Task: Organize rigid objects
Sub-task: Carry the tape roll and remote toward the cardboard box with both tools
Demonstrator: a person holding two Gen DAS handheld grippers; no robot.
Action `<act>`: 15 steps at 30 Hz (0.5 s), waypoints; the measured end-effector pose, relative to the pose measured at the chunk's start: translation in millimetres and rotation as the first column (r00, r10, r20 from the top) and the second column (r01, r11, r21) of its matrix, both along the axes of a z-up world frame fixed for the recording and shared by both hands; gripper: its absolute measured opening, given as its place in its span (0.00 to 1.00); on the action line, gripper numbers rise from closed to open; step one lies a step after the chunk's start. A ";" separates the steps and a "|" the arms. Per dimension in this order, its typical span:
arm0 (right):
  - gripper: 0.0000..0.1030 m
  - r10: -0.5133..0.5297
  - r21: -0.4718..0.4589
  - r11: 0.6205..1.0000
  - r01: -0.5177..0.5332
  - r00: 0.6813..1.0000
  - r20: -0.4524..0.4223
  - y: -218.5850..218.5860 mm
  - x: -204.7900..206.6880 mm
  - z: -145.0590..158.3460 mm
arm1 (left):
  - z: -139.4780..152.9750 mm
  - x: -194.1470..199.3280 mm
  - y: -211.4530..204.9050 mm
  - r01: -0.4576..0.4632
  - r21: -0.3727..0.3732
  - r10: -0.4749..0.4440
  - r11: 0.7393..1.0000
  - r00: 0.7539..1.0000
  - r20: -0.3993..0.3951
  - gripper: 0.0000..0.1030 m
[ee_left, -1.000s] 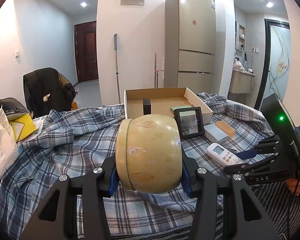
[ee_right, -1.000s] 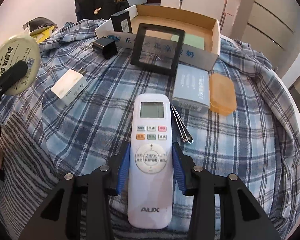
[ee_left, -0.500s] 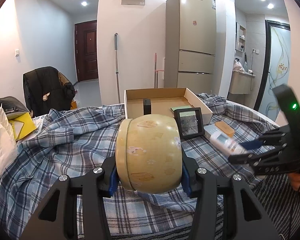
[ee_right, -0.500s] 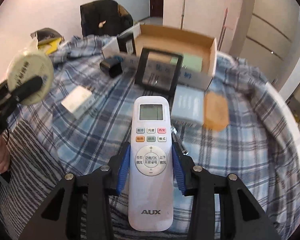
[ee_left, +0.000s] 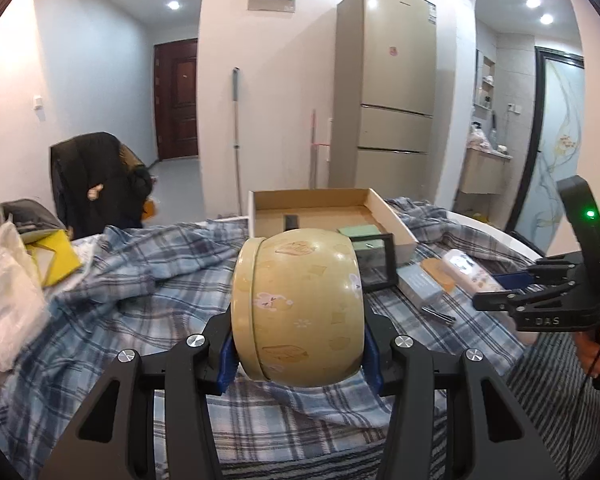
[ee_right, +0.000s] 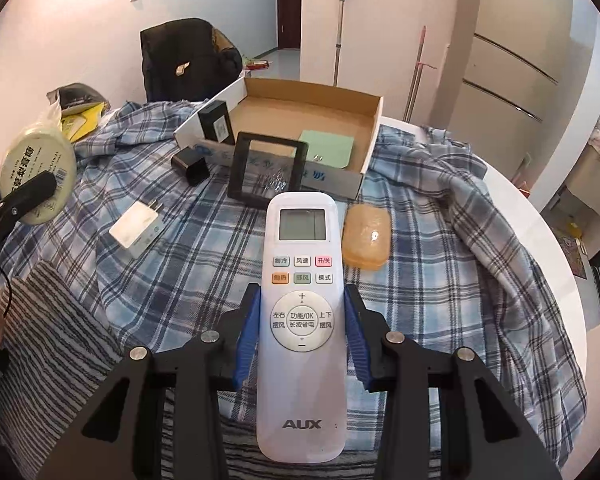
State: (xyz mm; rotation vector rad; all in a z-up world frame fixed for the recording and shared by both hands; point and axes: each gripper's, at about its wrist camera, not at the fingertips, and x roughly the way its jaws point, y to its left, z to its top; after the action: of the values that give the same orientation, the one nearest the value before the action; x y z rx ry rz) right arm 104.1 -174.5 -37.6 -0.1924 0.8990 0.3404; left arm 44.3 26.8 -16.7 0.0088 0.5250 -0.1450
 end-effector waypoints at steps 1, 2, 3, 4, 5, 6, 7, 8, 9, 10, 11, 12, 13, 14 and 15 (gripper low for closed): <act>0.38 0.000 0.001 1.000 0.000 1.000 0.006 -0.6 0.4 1.5 | 2.3 0.0 0.5 -0.009 0.006 0.009 1.000 1.000 0.006 0.50; 0.38 0.001 0.003 1.000 -0.001 1.000 0.013 -1.5 0.7 3.3 | 4.0 0.3 0.9 -0.016 0.007 0.015 1.000 1.000 0.007 0.50; 0.38 0.000 0.006 1.000 0.000 1.000 0.018 -2.8 1.4 5.2 | 5.5 1.1 1.2 -0.020 0.005 0.020 1.000 1.000 0.005 0.50; 0.38 -0.001 0.011 1.000 0.001 1.000 0.022 -3.6 2.1 6.7 | 7.2 1.8 1.4 -0.025 0.002 0.025 1.000 1.000 0.002 0.50; 0.38 -0.003 0.016 1.000 0.002 1.000 0.024 -4.6 2.6 8.1 | 9.1 2.9 1.7 -0.030 -0.002 0.030 1.000 1.000 -0.002 0.50; 0.38 -0.005 0.021 1.000 0.004 1.000 0.026 -5.4 3.5 9.3 | 10.5 3.4 1.5 -0.032 -0.004 0.032 0.999 0.999 -0.004 0.50; 0.38 -0.007 0.025 1.000 0.006 1.000 0.029 -6.1 4.5 10.9 | 12.6 3.7 1.2 -0.034 -0.004 0.034 0.999 0.999 -0.002 0.50; 0.38 -0.008 0.027 1.000 0.007 0.999 0.033 -6.6 5.0 12.3 | 14.8 3.7 0.6 -0.034 -0.001 0.034 0.999 0.999 0.004 0.50; 0.38 -0.011 0.029 1.000 0.010 0.999 0.038 -7.2 5.6 13.8 | 16.7 3.9 -0.3 -0.033 0.002 0.033 0.999 0.999 0.009 0.50; 0.38 -0.014 0.032 0.999 0.012 0.999 0.042 -7.7 6.1 15.3 | 18.8 3.4 -1.4 -0.031 0.004 0.031 0.999 0.999 0.015 0.50; 0.38 -0.016 0.035 0.999 0.014 0.999 0.045 -8.1 6.6 16.5 | 20.5 4.0 -2.2 -0.028 0.004 0.028 1.000 0.999 0.018 0.50; 0.38 -0.018 0.038 0.999 0.016 0.999 0.047 -8.7 7.4 17.9 | 22.4 4.0 -3.2 -0.023 0.004 0.023 1.000 1.000 0.020 0.50; 0.38 -0.020 0.040 0.999 0.018 0.999 0.049 -9.2 8.6 19.0 | 24.2 4.1 -4.3 -0.019 0.005 0.019 1.000 1.000 0.023 0.50; 0.38 -0.023 0.042 0.999 0.021 0.998 0.051 -10.1 9.7 19.8 | 26.1 4.6 -5.5 -0.016 0.007 0.016 1.000 1.000 0.026 0.50; 0.38 -0.027 0.044 0.999 0.025 0.998 0.052 -10.8 11.6 20.7 | 27.7 5.6 -6.6 -0.012 0.010 0.012 1.000 1.000 0.027 0.50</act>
State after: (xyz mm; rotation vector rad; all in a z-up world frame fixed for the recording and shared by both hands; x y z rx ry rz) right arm 115.7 -185.3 -16.9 -0.1493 0.8403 0.3292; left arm 49.9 20.2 11.0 0.0179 0.4984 -0.1299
